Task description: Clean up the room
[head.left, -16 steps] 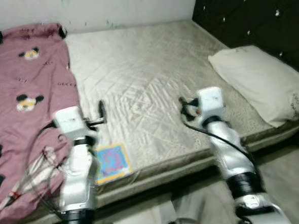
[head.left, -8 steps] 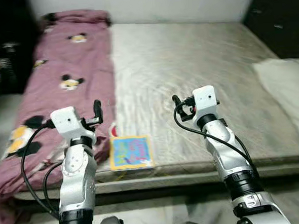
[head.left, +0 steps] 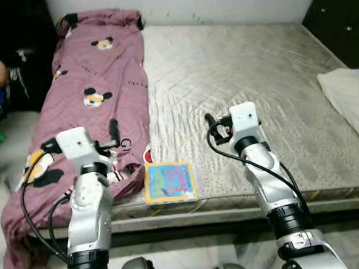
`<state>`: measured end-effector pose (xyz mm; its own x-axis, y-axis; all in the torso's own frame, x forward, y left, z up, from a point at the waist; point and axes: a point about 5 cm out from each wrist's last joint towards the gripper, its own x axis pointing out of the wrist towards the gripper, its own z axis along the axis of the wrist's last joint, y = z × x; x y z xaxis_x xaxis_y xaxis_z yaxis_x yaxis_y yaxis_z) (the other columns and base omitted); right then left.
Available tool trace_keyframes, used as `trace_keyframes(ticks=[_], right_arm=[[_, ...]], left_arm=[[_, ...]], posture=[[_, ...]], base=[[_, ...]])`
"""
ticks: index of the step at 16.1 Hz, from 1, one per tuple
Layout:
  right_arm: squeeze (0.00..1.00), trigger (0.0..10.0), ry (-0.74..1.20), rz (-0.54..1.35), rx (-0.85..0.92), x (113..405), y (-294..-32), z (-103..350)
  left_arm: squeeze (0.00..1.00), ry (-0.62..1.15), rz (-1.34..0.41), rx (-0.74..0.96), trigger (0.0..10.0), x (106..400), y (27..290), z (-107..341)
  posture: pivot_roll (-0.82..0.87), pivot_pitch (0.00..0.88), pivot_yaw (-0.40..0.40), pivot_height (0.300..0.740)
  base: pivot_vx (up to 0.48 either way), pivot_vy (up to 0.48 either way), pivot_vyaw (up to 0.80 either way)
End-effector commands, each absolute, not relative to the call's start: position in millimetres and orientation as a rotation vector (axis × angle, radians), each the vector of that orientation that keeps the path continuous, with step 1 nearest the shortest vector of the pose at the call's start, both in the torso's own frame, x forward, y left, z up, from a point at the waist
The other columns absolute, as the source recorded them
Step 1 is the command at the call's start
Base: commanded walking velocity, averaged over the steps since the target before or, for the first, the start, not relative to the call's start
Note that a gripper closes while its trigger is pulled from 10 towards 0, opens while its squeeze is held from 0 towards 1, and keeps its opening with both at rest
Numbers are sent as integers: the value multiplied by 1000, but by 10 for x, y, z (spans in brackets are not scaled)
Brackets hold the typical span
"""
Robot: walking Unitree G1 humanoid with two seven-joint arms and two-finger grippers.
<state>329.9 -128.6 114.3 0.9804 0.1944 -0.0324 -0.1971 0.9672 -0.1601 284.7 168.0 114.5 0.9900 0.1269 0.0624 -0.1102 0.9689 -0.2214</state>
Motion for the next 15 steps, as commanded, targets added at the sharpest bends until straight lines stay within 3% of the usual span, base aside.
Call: trace_keyframes(ticks=[1,8,15], right_arm=[[0,10000,22,173,-164,3304,-1369,1144],[0,10000,28,164,-153,3321,-1388,1145],[0,10000,22,166,-160,3321,-1389,1153]], left_arm=[[0,-68,103,-229,10000,2852,1603,1144],[0,-89,90,-214,10000,2857,1596,1174],[0,-95,77,-216,10000,2860,1580,1182]], posture=[[-66,0,-49,740],[-67,0,-50,740],[-68,0,-51,740]], base=[[0,435,0],[0,0,0],[295,0,0]])
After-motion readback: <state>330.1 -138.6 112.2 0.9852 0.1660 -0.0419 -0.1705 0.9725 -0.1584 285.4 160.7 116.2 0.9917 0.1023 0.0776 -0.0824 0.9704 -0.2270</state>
